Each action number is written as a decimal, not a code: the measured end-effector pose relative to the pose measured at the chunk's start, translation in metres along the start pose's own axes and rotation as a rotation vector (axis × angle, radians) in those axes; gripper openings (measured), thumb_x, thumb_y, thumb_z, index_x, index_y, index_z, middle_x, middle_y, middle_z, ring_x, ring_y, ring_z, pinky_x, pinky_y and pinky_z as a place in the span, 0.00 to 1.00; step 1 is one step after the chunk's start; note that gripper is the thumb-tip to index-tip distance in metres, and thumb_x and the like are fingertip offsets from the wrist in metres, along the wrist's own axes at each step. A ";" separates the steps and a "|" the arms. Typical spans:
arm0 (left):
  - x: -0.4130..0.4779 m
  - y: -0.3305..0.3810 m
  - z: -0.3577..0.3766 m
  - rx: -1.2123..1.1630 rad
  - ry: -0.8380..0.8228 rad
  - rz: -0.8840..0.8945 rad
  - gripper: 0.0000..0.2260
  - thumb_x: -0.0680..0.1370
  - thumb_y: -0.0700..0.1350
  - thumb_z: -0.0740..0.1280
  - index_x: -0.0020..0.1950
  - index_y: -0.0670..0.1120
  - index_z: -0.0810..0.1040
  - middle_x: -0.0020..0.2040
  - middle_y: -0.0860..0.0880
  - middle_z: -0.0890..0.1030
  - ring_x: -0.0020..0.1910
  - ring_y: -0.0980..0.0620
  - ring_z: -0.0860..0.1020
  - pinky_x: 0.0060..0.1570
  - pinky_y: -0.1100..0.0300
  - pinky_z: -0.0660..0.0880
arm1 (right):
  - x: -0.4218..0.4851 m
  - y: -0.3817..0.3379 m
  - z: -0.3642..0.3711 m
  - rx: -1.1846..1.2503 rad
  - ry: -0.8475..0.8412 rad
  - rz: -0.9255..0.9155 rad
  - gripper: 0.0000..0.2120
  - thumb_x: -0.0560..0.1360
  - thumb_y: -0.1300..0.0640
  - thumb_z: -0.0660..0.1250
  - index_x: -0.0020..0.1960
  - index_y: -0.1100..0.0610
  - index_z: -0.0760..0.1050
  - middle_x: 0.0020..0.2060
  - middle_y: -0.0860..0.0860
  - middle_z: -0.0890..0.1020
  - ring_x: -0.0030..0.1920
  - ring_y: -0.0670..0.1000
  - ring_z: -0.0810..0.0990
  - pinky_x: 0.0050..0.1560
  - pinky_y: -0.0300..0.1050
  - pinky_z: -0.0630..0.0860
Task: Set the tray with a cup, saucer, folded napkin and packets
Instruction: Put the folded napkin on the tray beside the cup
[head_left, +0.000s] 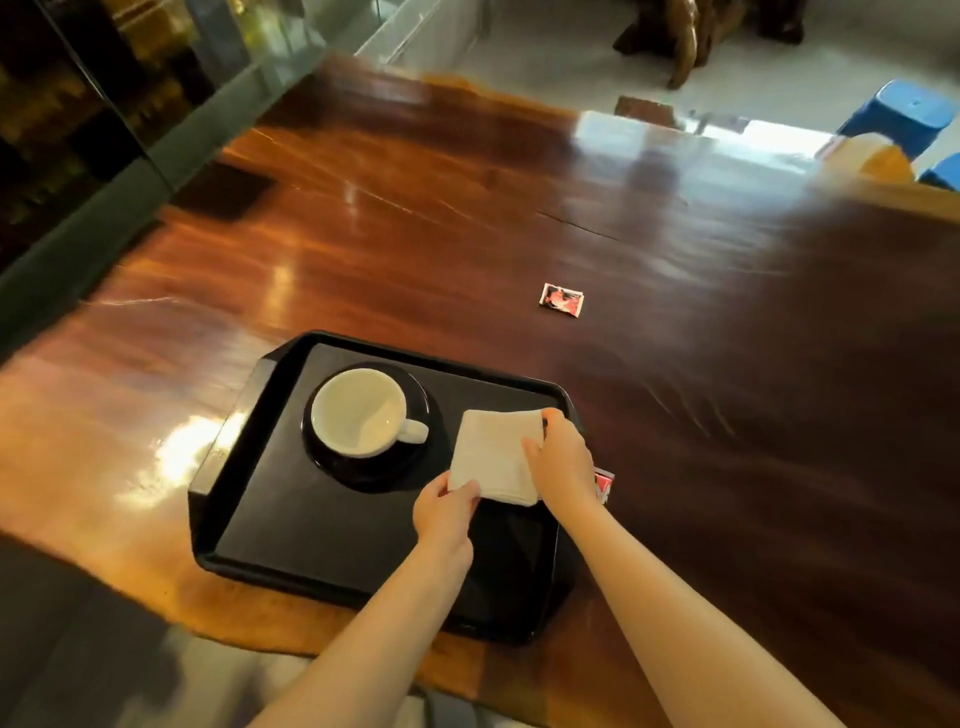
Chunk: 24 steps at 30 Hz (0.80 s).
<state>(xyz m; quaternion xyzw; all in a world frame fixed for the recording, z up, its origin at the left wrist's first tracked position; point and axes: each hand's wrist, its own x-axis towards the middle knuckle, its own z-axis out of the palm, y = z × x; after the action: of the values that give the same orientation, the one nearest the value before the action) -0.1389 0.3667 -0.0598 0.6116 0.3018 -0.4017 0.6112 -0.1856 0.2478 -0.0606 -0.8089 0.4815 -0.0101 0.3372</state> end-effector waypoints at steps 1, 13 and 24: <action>0.001 -0.001 -0.001 0.029 0.019 0.028 0.19 0.75 0.32 0.65 0.66 0.41 0.72 0.60 0.42 0.77 0.53 0.48 0.77 0.55 0.54 0.76 | 0.001 -0.002 0.003 -0.082 0.010 -0.021 0.14 0.78 0.57 0.61 0.63 0.57 0.69 0.54 0.53 0.80 0.52 0.52 0.80 0.50 0.47 0.78; 0.013 -0.003 -0.008 0.403 0.063 0.186 0.15 0.76 0.38 0.66 0.63 0.46 0.74 0.58 0.49 0.76 0.55 0.49 0.76 0.56 0.53 0.77 | -0.001 0.009 0.007 -0.596 0.078 -0.235 0.14 0.79 0.53 0.57 0.62 0.57 0.70 0.56 0.53 0.76 0.55 0.52 0.72 0.53 0.44 0.68; 0.010 -0.004 -0.013 0.665 0.078 0.327 0.16 0.75 0.41 0.68 0.62 0.47 0.73 0.62 0.45 0.74 0.52 0.49 0.78 0.55 0.51 0.78 | 0.003 0.017 0.007 -0.538 0.022 -0.289 0.19 0.79 0.53 0.59 0.68 0.56 0.65 0.61 0.53 0.73 0.58 0.52 0.70 0.57 0.44 0.67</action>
<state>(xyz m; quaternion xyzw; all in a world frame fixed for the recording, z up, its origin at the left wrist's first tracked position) -0.1356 0.3786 -0.0713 0.8316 0.0761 -0.3513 0.4233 -0.1947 0.2438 -0.0771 -0.9292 0.3503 0.0613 0.1007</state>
